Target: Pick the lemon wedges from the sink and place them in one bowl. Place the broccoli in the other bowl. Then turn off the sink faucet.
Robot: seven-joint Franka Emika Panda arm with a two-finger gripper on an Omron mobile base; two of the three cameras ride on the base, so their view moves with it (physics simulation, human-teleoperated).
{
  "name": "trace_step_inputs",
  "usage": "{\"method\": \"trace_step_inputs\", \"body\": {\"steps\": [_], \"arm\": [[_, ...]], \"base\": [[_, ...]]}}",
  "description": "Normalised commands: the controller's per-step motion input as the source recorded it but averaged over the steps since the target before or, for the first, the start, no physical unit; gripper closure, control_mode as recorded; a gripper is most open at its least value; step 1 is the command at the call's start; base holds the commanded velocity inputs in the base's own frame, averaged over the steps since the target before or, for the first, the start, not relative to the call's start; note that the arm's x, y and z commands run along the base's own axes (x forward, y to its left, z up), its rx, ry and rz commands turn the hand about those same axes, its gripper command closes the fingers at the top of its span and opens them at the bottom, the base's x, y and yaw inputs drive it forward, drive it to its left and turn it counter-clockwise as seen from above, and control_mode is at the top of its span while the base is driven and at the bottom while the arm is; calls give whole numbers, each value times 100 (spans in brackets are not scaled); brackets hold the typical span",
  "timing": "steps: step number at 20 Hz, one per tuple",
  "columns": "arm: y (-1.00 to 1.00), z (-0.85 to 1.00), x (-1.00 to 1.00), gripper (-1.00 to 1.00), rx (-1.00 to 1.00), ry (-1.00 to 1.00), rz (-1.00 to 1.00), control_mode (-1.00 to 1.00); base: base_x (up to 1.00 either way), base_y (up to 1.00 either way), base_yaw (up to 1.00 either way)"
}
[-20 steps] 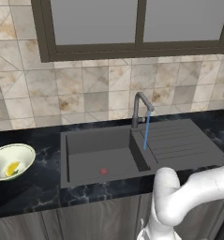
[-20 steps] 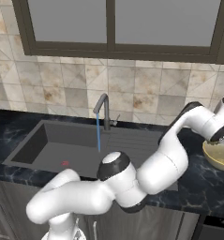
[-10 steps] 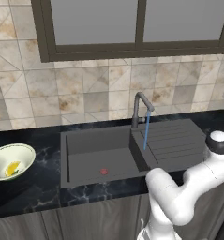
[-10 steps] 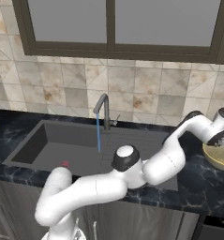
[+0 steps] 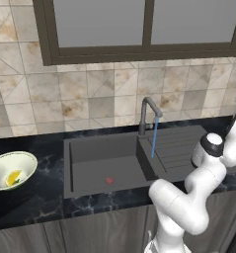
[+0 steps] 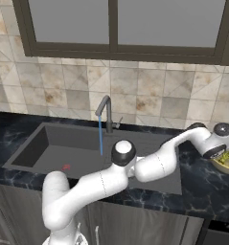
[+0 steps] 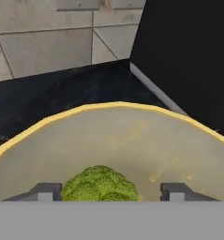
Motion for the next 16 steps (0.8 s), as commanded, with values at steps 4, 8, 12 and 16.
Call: {"method": "trace_step_inputs", "body": {"steps": [4, 8, 12, 16], "arm": [[-40, 100, -31, -100, 0, 0, 1, -100], [-1, 100, -1, -100, 0, -1, 6, -100], [31, 100, 0, -100, 0, -4, 13, -100], [88, 84, 0, -100, 0, -10, 29, -100]], "base": [[0, 0, 0], [0, 0, 0], [0, 0, 0], [0, 0, 0]]}}
